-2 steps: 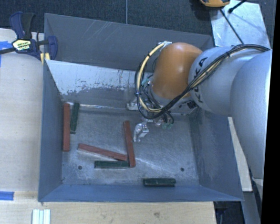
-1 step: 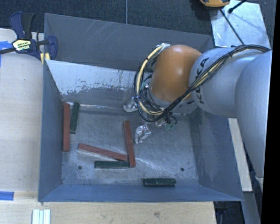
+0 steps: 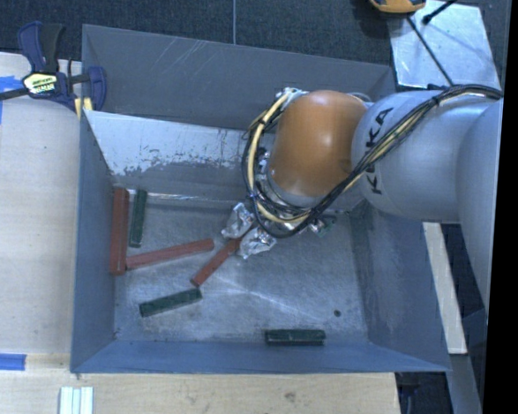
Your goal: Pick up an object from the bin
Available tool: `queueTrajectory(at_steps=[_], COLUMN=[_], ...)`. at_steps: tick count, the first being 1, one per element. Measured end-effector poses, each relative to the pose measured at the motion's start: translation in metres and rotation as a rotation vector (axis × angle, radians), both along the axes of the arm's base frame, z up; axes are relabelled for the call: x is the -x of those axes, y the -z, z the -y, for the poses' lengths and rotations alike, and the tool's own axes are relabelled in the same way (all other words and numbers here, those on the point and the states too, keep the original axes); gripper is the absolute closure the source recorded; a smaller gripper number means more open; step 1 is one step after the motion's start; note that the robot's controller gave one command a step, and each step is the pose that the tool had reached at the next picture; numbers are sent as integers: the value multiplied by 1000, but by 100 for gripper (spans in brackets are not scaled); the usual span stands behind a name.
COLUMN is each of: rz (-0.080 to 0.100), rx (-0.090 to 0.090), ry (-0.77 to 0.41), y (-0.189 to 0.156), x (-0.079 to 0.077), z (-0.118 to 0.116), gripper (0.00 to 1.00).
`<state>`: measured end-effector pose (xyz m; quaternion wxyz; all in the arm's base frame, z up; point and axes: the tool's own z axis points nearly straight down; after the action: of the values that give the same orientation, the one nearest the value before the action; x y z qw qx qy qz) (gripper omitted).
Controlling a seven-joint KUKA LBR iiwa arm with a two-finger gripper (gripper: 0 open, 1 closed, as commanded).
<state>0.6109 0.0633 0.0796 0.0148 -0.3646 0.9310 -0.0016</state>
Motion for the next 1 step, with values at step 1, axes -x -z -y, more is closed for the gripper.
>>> queueTrajectory(at_steps=[1], rz=[0], rx=[0], ry=[1], y=[0], x=[0], z=[0], gripper=[100])
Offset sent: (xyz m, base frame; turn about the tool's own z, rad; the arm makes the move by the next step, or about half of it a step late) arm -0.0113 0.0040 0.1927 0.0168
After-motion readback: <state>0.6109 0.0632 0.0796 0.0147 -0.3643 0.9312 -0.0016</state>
